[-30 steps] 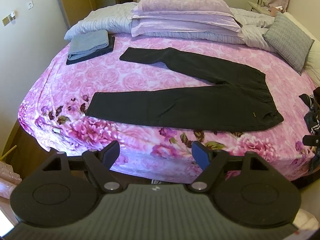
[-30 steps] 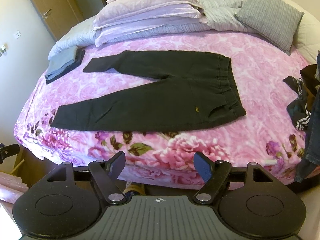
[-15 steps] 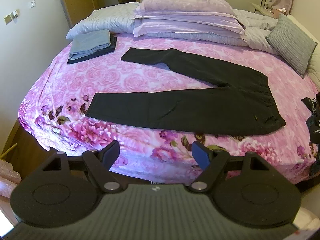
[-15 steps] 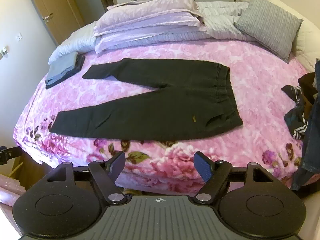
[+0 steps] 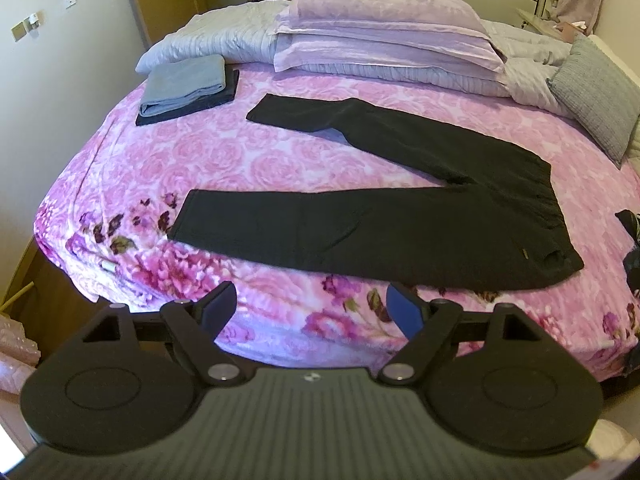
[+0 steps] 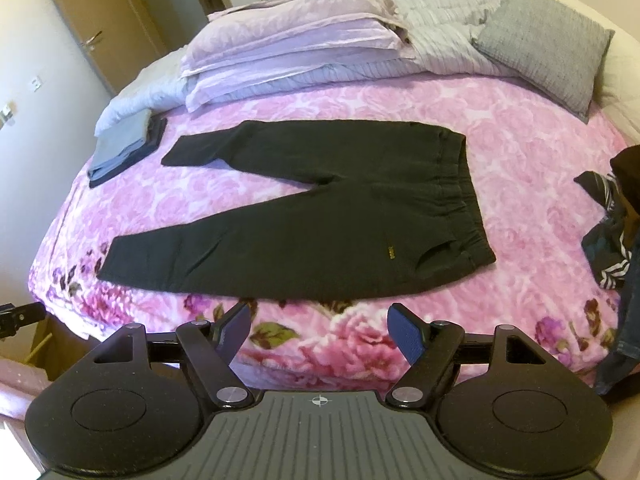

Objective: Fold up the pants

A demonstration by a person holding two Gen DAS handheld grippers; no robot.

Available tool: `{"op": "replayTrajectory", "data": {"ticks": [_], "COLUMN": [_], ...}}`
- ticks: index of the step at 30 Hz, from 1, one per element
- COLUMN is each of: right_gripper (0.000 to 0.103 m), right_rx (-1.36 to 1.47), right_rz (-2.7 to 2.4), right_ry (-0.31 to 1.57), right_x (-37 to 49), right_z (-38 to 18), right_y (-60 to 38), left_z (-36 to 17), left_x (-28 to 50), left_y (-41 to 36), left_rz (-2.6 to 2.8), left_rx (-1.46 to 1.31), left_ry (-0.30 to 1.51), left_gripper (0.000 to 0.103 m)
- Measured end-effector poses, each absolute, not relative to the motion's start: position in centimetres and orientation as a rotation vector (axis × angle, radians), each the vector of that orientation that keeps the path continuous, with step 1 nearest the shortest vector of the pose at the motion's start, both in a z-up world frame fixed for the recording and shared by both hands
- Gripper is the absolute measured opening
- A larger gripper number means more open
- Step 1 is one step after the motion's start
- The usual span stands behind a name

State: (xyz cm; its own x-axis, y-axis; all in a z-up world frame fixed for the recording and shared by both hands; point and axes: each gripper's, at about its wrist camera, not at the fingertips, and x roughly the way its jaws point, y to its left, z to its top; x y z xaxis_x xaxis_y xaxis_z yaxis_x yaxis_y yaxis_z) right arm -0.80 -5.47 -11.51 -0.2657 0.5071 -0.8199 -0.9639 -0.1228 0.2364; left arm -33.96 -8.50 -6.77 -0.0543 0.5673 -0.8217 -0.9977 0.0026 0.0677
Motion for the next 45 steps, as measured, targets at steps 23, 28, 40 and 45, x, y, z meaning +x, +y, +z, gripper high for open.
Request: {"op": "replayTrajectory", "data": {"ticks": [23, 28, 40, 45], "right_gripper": [0.072, 0.072, 0.072, 0.072], "right_rx": [-0.683, -0.743, -0.850, -0.891], "right_rz": [1.297, 1.296, 1.496, 1.588], "right_ry": [1.103, 1.047, 0.796, 0.730], "right_x": [2.9, 3.6, 4.3, 4.5], "right_z": [-20.8, -25.5, -32.1, -34.1], "right_y": [17.7, 24.2, 40.9, 46.2], "left_z": [-20.6, -26.2, -36.7, -39.8], "left_x": [-34.1, -34.3, -35.1, -35.9], "left_y": [26.6, 36.2, 56.5, 60.1], "left_rz": [1.046, 0.917, 0.825, 0.731], "left_rx": [-0.557, -0.422, -0.128, -0.144], "left_ry": [0.971, 0.981, 1.170, 1.233], "left_gripper": [0.071, 0.059, 0.051, 0.050]}}
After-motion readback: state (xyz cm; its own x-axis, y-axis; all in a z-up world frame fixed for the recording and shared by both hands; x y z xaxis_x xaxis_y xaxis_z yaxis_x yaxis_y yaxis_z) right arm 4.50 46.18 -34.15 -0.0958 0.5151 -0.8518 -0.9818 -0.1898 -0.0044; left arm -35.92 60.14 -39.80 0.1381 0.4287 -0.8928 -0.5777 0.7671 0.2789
